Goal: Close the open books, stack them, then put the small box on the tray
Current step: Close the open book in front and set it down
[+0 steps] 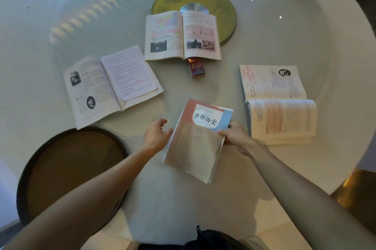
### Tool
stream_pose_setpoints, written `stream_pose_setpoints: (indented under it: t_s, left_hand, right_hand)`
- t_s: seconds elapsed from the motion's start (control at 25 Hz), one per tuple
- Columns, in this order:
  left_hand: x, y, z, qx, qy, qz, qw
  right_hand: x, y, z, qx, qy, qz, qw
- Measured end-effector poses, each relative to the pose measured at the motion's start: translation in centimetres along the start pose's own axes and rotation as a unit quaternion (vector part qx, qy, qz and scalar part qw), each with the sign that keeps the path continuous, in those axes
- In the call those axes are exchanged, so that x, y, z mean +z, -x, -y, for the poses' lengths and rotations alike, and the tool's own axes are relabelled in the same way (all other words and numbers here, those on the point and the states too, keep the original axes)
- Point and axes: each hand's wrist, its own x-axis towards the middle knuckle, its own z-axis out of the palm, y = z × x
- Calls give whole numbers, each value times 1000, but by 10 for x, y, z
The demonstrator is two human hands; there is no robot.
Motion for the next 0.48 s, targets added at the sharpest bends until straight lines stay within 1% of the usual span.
stream_pose_setpoints:
  t_s: [0.08,0.12,0.2,0.36,0.48]
  left_hand:
    - [10,-8,0,-28,14,55,998]
    - [15,-11,0,-31,27,71,997]
    - [22,-11,-1,-20,30,64,997]
    - [23,-14,3,-6,20,42,999]
    - [23,-18,3,-6,36,49,998]
  right_hand:
    - [8,-3,-2,-12,-11,-50,999]
    - [11,-4,-4,-16,-20,-71,997]
    - [17,0,-11,-32,-22,-90,995]
    - [27,11,-23,-75,-1,-77,994]
    - [31,6,-17,-58,-4,-81,995]
